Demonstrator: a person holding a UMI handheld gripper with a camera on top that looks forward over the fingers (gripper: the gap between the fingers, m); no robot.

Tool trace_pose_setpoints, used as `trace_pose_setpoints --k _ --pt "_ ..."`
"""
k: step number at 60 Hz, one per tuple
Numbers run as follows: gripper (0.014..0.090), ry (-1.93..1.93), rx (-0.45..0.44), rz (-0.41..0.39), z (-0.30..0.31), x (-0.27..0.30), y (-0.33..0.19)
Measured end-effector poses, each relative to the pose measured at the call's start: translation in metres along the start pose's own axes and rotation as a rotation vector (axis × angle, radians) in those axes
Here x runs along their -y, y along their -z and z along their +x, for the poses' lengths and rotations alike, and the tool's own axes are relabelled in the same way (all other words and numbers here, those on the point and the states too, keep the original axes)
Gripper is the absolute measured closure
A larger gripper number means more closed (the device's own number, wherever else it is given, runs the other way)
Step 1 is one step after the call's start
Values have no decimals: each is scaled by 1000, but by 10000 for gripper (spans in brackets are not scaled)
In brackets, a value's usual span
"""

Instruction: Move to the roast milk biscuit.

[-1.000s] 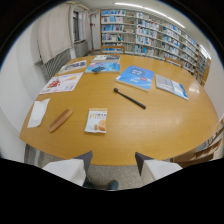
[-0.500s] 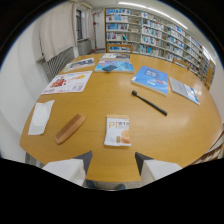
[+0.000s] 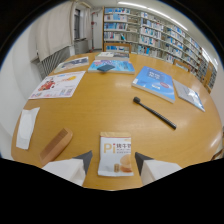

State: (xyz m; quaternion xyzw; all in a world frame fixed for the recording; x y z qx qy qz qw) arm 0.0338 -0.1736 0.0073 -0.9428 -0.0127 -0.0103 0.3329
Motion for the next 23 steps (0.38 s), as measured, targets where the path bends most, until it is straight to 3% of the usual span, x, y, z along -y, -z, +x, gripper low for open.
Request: trace_pose_setpoints --k 23 --pt "200 -12 16 -6 -2 7 -14"
